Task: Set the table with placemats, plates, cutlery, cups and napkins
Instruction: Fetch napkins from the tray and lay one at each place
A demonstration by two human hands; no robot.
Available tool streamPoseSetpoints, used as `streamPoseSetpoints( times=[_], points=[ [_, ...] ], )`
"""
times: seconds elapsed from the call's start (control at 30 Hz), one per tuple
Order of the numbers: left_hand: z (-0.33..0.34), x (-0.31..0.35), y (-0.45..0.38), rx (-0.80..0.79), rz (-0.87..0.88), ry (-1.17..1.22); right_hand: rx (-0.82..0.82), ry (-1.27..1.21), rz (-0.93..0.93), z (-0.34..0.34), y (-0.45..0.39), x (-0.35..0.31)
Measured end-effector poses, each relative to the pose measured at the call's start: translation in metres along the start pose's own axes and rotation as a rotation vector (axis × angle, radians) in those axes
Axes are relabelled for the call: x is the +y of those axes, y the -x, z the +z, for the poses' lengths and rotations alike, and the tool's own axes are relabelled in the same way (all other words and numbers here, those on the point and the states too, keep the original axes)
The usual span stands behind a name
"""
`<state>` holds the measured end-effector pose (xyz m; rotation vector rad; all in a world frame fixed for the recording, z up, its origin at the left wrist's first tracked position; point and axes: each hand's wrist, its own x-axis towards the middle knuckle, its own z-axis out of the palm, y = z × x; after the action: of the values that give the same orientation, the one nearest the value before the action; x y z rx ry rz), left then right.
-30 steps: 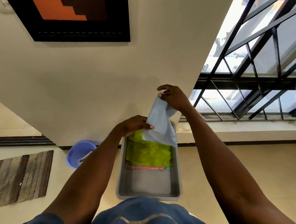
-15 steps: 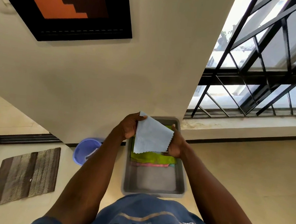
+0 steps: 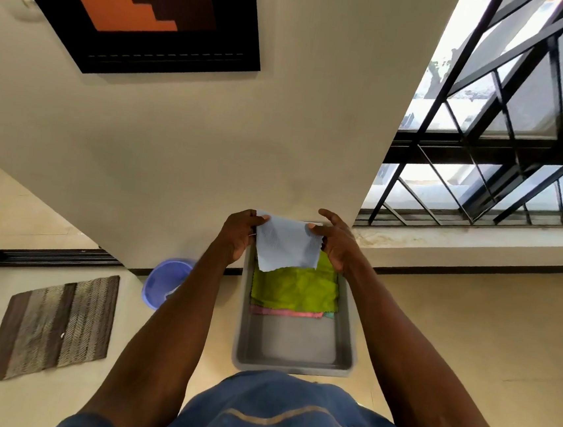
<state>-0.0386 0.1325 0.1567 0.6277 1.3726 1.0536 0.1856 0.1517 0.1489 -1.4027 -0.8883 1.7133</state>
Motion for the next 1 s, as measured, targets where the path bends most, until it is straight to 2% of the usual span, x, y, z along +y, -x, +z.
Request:
streamPoseSetpoints(
  times=[0.17,0.27,0.43,0.67,1.0],
  points=[
    [-0.004,0.002,0.001,0.008,0.073,0.001,0.068,0.167,-0.045,-0.006,-0.012,-0.001],
    [-0.006,0.002,-0.002,0.062,0.100,-0.006,0.073,0.184,-0.071,-0.004,-0.010,-0.007],
    [-0.008,0.004,-0.002,0.041,0.212,-0.189,0.105,0.278,-0.111,-0.003,-0.007,-0.009],
    [-0.008,0.006,-0.011,0.110,0.330,-0.393,0.178,0.406,-0.227,0.003,0.000,-0.015],
    [0.001,0.020,-0.014,0.174,0.446,-0.534,0.199,0.381,-0.260,0.006,0.005,-0.031]
  ],
)
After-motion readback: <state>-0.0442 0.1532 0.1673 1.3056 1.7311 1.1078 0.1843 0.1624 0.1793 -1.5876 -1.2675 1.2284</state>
